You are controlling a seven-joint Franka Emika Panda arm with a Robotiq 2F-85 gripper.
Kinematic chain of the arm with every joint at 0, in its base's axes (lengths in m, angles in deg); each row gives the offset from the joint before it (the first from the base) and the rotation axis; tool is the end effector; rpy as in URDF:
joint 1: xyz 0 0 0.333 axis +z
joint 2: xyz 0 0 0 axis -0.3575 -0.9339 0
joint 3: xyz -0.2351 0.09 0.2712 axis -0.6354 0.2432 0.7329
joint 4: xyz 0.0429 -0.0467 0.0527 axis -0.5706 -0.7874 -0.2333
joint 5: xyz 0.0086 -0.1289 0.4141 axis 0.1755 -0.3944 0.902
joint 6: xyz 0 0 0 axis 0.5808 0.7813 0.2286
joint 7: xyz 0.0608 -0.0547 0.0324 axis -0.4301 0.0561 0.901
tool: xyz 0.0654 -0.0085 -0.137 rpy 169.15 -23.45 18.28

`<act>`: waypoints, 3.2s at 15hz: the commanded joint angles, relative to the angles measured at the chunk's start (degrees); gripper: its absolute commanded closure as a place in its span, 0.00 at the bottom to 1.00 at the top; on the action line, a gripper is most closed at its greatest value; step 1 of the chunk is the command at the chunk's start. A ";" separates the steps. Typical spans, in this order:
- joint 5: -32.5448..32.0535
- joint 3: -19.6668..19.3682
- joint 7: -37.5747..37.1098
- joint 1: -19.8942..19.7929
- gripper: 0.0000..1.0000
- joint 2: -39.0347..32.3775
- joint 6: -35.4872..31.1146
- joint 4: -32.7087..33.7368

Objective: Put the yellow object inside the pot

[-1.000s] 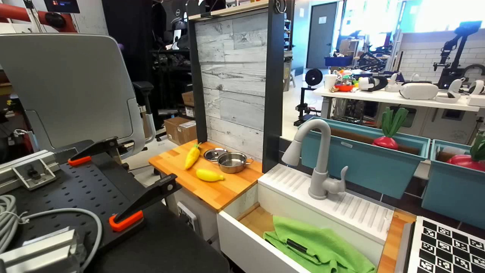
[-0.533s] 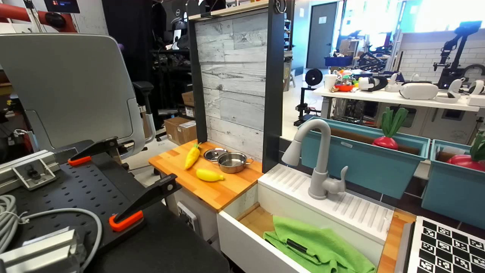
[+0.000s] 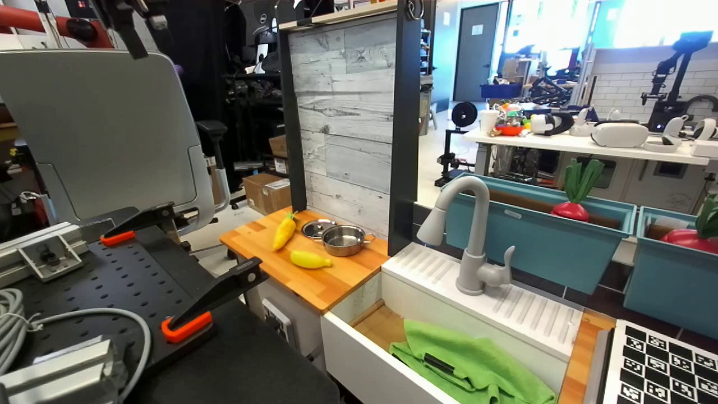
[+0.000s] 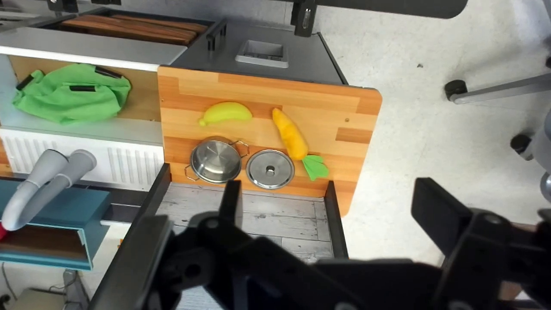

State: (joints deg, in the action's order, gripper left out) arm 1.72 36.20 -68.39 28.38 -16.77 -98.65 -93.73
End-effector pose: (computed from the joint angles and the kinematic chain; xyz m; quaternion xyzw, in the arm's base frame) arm 0.3763 0.1548 0.3504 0.9905 0.0766 0.1119 0.0224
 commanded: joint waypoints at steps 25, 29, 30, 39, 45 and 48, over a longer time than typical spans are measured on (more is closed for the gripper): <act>-15.73 -17.79 -15.60 14.32 0.00 -79.81 -11.85 52.67; -11.69 -17.67 -11.97 13.35 0.00 -83.73 -10.66 56.98; -11.08 -17.78 -11.40 13.33 0.00 -84.53 -10.44 57.93; -8.23 -17.52 -7.92 12.89 0.80 -85.21 -11.33 59.85; -8.70 -17.77 -7.04 13.32 0.97 -81.03 -11.88 54.95; -8.91 -18.21 -6.69 13.00 0.97 -77.30 -11.13 51.21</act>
State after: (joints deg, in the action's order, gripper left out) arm -8.46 18.28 -77.32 41.74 -99.38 -109.73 -36.90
